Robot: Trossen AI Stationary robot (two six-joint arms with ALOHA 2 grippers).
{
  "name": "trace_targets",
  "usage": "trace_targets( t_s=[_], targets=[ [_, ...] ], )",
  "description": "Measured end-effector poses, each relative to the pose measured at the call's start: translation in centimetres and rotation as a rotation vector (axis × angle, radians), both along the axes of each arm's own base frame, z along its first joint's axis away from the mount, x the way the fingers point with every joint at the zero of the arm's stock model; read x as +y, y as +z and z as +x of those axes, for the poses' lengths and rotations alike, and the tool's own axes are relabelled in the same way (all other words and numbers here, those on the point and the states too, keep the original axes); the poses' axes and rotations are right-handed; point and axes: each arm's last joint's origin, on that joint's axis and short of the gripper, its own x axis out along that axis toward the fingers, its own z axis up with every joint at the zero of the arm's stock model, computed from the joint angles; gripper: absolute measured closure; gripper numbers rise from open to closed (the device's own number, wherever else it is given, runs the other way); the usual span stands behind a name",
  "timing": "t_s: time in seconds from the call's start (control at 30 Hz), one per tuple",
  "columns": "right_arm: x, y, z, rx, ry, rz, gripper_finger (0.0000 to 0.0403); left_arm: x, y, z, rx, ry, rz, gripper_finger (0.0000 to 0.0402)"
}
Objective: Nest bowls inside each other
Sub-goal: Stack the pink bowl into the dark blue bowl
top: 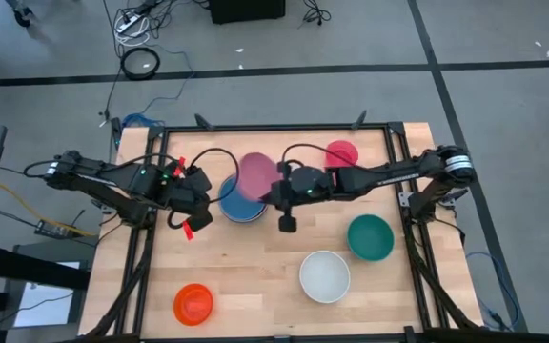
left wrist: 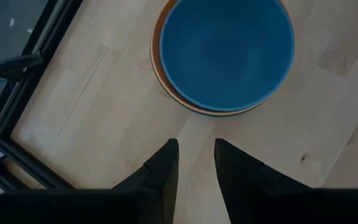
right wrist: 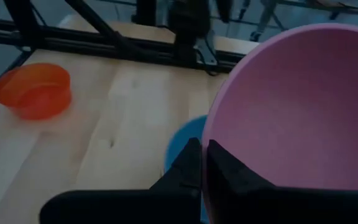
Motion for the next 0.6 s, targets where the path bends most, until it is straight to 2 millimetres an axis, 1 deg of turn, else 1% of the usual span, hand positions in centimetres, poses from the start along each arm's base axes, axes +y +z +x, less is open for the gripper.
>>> trace_targets(
  t_s=[0.07, 0.17, 0.23, 0.33, 0.47, 0.6],
  targets=[
    [0.4, -0.5, 1.2, 0.010, 0.012, 0.001, 0.0402, 0.0, 0.0, 0.0, -0.001, 0.001, 0.000, 0.0289],
    [0.7, -2.0, 2.8, 0.052, 0.023, 0.001, 0.0402, 0.0, 0.0, 0.0, -0.002, 0.004, -0.001, 0.0289],
    [0.9, -3.0, 3.7, 0.082, 0.025, -0.001, 0.0403, 0.0, 0.0, 0.0, -0.003, 0.006, -0.002, 0.0289],
    [0.9, -3.9, 4.7, 0.111, 0.016, 0.012, 0.0395, 0.0, 0.0, 0.0, -0.003, 0.006, -0.002, 0.0289],
    [0.7, -5.2, 5.2, 0.203, -0.009, 0.058, 0.0360, 0.0, 0.0, 0.0, -0.002, 0.006, -0.002, 0.0289],
    [0.5, -5.3, 5.2, 0.226, -0.013, 0.140, 0.0308, 0.0, 0.0, 0.0, -0.002, 0.006, -0.001, 0.0289]
  ],
)
